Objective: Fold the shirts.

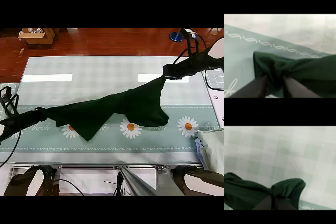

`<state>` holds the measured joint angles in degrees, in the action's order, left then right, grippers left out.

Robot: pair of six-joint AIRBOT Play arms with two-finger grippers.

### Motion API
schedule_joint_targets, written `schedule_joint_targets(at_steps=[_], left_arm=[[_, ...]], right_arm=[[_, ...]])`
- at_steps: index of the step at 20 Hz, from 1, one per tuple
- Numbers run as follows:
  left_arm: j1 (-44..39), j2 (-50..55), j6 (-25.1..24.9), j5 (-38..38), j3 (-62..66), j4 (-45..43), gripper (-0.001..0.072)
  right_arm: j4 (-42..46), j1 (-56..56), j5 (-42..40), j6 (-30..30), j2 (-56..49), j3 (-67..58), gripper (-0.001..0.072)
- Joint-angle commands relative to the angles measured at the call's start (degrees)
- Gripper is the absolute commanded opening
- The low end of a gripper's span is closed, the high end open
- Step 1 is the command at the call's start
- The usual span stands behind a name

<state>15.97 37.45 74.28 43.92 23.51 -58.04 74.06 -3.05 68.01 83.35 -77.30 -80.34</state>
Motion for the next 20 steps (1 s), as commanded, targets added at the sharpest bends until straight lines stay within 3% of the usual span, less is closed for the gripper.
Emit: schedule_joint_targets(at_steps=[1,2,3,4,6,8,10,16,20], left_arm=[[0.2,2.1,-0.1,2.0,1.4,-0.2,0.0505],[0.5,1.9,-0.1,4.5,3.1,-1.5,0.0623],[1.3,1.9,-0.1,8.5,5.7,-3.9,0.0647],[2.4,1.9,0.3,13.1,8.6,-6.8,0.0646],[5.6,1.9,7.2,25.0,13.8,-10.9,0.0646],[7.6,1.9,9.2,37.0,14.6,-8.3,0.0646],[6.5,1.9,9.2,41.2,10.7,-2.8,0.0646],[-3.0,4.0,12.5,30.1,-3.4,9.2,0.0646],[-12.3,9.5,14.1,21.1,-4.9,13.4,0.0646]], right_arm=[[-0.7,0.0,-1.0,0.0,-0.9,0.0,0.0026],[-0.6,0.0,-0.9,-0.1,-0.9,0.0,0.0026],[-0.4,0.0,-0.7,-0.1,-0.9,0.0,0.0026],[-0.2,0.0,-0.7,-0.1,-0.9,0.0,0.0026],[0.1,0.0,-0.8,-0.6,-0.9,0.0,0.0026],[0.9,0.0,-0.9,-1.7,-0.9,0.0,0.0026],[1.8,0.0,-1.0,-2.9,-0.9,0.0,0.0026],[3.0,0.0,-1.0,-2.9,-0.9,0.0,0.0026],[3.0,0.0,-1.0,-2.9,-0.9,0.0,0.0026]])
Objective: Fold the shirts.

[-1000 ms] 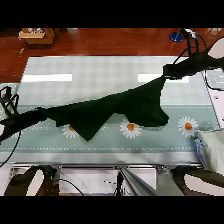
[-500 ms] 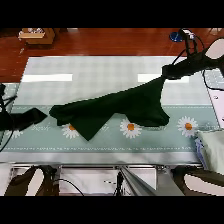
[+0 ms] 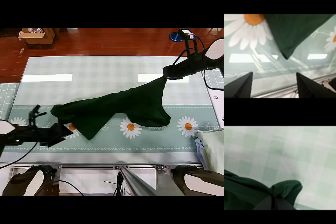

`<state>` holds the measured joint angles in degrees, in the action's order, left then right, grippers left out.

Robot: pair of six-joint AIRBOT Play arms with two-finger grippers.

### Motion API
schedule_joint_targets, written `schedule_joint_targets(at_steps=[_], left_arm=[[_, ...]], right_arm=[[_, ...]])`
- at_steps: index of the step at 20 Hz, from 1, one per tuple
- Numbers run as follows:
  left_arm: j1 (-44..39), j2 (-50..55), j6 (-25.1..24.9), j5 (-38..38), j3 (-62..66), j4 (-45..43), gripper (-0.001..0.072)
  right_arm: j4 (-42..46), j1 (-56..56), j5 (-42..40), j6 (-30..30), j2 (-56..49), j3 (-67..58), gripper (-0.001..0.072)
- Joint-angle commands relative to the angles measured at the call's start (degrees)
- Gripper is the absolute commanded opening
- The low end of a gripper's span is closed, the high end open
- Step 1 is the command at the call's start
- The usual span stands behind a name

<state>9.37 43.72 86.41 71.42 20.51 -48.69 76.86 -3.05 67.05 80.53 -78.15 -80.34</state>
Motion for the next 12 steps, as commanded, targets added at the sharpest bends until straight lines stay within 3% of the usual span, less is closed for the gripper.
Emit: schedule_joint_targets(at_steps=[1,10,12], left_arm=[[-7.8,5.1,2.1,-8.3,-1.9,4.3,0.0646],[-19.3,18.6,-0.2,-25.0,-0.6,15.4,0.0644],[-20.1,19.8,-0.2,-27.3,-0.5,17.4,0.0595]], right_arm=[[0.2,0.0,0.0,-0.1,0.0,0.0,0.0027],[0.2,0.0,0.7,-0.1,0.0,0.0,0.0026],[0.2,0.0,1.1,-0.1,0.0,0.0,0.0026]])
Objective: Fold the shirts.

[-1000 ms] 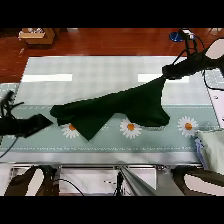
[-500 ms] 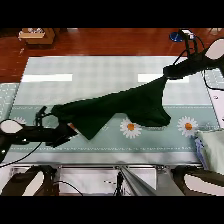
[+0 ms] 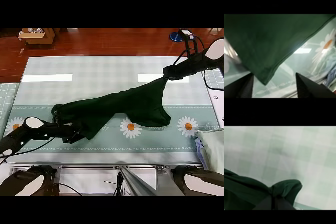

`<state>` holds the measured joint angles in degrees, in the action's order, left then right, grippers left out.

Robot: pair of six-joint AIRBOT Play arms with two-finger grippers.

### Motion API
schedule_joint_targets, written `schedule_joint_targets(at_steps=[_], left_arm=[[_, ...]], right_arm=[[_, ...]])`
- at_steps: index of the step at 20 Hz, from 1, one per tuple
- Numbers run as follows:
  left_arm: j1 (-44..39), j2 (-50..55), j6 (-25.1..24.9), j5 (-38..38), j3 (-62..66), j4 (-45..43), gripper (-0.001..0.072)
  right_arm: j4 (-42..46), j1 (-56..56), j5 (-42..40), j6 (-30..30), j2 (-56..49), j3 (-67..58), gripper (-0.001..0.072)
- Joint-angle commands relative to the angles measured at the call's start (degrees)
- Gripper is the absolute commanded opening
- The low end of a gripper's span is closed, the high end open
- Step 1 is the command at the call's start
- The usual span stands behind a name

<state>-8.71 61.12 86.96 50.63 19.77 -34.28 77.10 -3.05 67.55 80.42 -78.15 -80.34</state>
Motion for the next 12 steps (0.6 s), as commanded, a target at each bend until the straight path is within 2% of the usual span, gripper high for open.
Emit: schedule_joint_targets(at_steps=[1,4,6,7,8,12], left_arm=[[-2.0,3.2,-0.7,-7.2,0.3,4.6,0.0552],[-2.0,5.7,-0.8,-7.7,0.3,6.3,0.027],[-2.0,7.0,-1.3,-7.4,0.3,6.3,0.0188],[-2.0,7.0,-3.0,-6.9,0.3,6.4,0.0077],[-2.0,6.9,-5.9,-5.9,0.3,7.1,0.0024],[-1.9,4.3,-16.4,3.0,5.4,10.3,0.0022]], right_arm=[[0.0,0.0,0.7,0.0,0.0,0.0,0.0026],[0.0,0.0,1.2,0.0,0.0,0.0,0.0026],[0.0,0.0,1.6,0.0,0.0,0.0,0.0026],[0.0,0.0,1.7,0.0,0.0,0.0,0.0027],[0.0,0.0,2.0,0.0,0.0,0.0,0.0026],[0.1,0.0,3.5,0.0,0.1,0.0,0.0027]])
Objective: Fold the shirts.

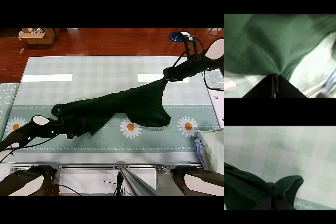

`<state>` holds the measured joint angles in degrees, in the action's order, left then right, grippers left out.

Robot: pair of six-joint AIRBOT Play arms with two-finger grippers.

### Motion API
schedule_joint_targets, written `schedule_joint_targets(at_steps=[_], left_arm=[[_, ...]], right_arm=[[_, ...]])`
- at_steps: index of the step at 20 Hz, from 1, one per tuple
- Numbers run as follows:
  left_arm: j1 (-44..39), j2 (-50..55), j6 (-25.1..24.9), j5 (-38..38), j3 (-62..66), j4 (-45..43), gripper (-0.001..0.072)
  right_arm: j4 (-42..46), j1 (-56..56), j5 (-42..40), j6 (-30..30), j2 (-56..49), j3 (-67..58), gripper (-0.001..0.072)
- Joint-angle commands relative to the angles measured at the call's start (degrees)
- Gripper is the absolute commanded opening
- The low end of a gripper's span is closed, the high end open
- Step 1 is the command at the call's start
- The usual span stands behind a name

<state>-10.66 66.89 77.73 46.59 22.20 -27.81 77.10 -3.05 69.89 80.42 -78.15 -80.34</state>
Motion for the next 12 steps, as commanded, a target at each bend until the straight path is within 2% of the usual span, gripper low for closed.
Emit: schedule_joint_targets(at_steps=[1,6,8,12], left_arm=[[0.0,-3.7,-8.1,8.6,5.5,3.9,0.0021],[5.0,-22.7,-7.4,8.3,24.5,3.8,0.0021],[11.2,-28.4,-5.7,6.3,32.1,3.8,0.0022],[24.9,-34.4,-2.8,8.6,42.1,3.6,0.0021]], right_arm=[[0.3,0.0,1.7,0.0,0.3,0.0,0.0026],[4.8,0.0,1.9,0.0,7.5,0.0,0.0026],[5.8,0.0,1.6,0.0,12.8,0.0,0.0026],[5.7,0.0,-0.8,0.5,25.4,-0.1,0.0026]])
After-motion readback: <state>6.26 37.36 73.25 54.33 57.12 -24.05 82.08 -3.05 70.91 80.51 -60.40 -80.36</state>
